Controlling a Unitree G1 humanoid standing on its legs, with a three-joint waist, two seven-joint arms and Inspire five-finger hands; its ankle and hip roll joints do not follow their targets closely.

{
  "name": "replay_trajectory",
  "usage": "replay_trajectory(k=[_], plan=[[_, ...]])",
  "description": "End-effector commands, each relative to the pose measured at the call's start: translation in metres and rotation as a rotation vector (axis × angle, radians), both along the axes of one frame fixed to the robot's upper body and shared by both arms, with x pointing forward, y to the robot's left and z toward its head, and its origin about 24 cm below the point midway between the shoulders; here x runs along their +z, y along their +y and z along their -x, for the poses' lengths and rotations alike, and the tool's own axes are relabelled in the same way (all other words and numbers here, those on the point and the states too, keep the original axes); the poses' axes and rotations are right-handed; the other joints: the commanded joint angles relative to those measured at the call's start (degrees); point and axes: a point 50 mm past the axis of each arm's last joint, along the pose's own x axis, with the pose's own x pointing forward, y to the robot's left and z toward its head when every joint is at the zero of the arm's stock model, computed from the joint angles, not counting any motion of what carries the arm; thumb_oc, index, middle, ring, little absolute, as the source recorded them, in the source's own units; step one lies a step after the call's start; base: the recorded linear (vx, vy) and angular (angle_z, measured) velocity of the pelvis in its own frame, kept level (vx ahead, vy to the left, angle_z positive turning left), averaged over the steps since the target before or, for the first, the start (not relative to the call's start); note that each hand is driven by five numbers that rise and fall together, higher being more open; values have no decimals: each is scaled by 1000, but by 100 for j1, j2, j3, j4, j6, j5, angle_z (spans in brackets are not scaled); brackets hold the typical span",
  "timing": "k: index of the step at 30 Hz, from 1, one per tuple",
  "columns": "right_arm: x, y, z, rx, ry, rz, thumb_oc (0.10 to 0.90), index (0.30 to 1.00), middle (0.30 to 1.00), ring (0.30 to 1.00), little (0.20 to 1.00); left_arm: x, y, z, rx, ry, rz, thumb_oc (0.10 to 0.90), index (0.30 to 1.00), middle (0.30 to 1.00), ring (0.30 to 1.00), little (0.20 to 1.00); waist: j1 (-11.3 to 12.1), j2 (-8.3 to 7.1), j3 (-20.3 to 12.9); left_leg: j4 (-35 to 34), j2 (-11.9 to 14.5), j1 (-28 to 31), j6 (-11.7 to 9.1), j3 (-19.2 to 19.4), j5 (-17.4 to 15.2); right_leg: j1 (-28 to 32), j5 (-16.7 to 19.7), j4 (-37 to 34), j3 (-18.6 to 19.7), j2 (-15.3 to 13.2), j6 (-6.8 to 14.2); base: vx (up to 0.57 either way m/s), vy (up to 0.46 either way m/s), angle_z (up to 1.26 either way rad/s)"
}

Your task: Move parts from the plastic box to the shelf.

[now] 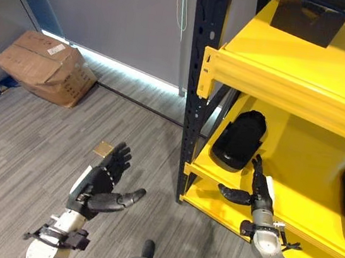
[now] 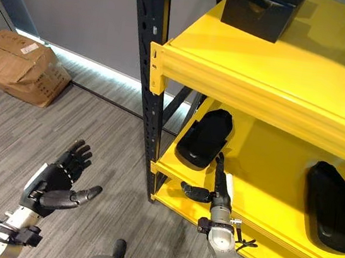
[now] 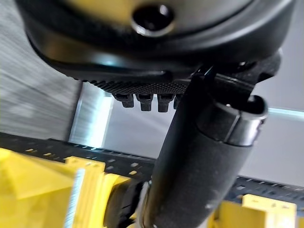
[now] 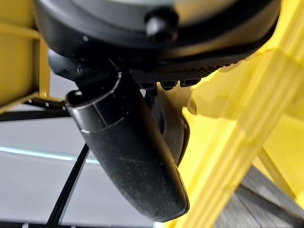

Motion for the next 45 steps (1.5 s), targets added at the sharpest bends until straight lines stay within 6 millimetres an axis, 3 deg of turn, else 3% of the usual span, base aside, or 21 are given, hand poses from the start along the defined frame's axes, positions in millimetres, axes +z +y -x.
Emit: replay_trajectory(k=[1,5,8,9,13,15,18,19,21,23,28,31,34,43,45], plan=[[42,-10,-14,-29,-216,32,900,1000,1000,1000,1000,38,2,-13,78,-254,-37,900,1000,1000,1000,1000,-59,167,-357,31,258,348,88,523,-600,-27,-648,381,-247,157,-147,-3,-6,-5],[44,-10,-12,-55,-241,85,900,1000,1000,1000,1000,43,-2,-17,50,-276,-37,900,1000,1000,1000,1000,-105,138,-350,55,266,372,93,536,-638,-18,-637,361,-173,169,-131,1,0,-1],[53,-8,-8,-167,-337,281,900,1000,1000,1000,1000,46,-7,-19,23,-289,-39,900,1000,1000,1000,1000,-171,144,-344,59,250,389,114,600,-659,-25,-593,317,-99,154,-90,10,51,-8],[66,-7,-6,-225,-430,414,900,1000,1000,1000,1000,46,-9,-19,28,-293,-36,900,1000,1000,1000,1000,-235,155,-337,63,241,391,126,657,-670,-51,-573,319,-64,143,-58,-13,72,-10],[104,-5,-2,-294,-641,595,900,1000,1000,1000,1000,46,-14,-22,34,-298,-23,900,1000,1000,1000,1000,-365,207,-331,94,200,371,158,766,-723,-154,-559,359,10,110,-6,-10,82,-12],[123,4,2,-206,-769,677,900,1000,1000,1000,1000,46,-16,-23,34,-294,-10,900,1000,1000,1000,1000,-384,221,-348,117,162,355,175,828,-784,-171,-574,358,28,95,18,5,75,-7],[141,16,5,-34,-822,663,900,1000,1000,1000,1000,47,-15,-23,33,-293,-8,900,1000,1000,1000,1000,-373,216,-353,158,148,321,183,843,-816,-207,-571,368,36,65,48,2,35,-13],[150,29,10,163,-828,624,900,1000,1000,1000,1000,49,-13,-23,26,-293,-1,900,1000,1000,1000,1000,-368,204,-323,185,141,315,182,842,-845,-225,-591,397,50,47,65,-7,27,-12],[154,36,14,268,-837,613,900,1000,1000,1000,1000,50,-11,-24,19,-296,-7,900,1000,1000,1000,1000,-358,191,-320,197,138,279,188,849,-835,-255,-564,385,62,35,68,-8,16,-6],[162,50,24,548,-771,524,900,1000,1000,1000,1000,54,-8,-24,15,-297,-17,900,1000,1000,1000,1000,-340,139,-293,207,133,251,193,861,-836,-272,-542,375,62,17,91,0,0,0],[163,70,32,959,-593,374,900,1000,1000,1000,1000,60,-7,-28,-5,-299,-48,900,1000,1000,1000,1000,-260,9,-249,236,133,197,206,861,-828,-284,-507,363,40,3,127,-7,-34,1],[154,83,35,1183,-448,255,900,1000,1000,1000,1000,63,-8,-31,-23,-300,-61,900,1000,1000,1000,1000,-188,-71,-228,244,140,173,197,843,-808,-274,-494,354,16,16,137,-6,-70,2],[144,95,35,1315,-362,253,900,1000,1000,1000,1000,66,-9,-35,-49,-307,-77,900,1000,1000,1000,1000,-84,-138,-194,246,153,149,193,816,-785,-255,-486,348,-31,33,143,-12,-74,4],[129,104,33,1362,-276,287,900,1000,1000,1000,1000,66,-11,-39,-69,-311,-92,900,1000,1000,1000,1000,34,-221,-154,238,189,131,162,752,-746,-200,-487,336,-106,87,140,1,-39,4],[113,97,23,1290,-206,344,900,1000,1000,1000,1000,62,-10,-39,-69,-301,-93,900,1000,1000,1000,1000,70,-233,-158,229,203,140,142,710,-730,-153,-487,310,-139,108,135,37,-48,1]])
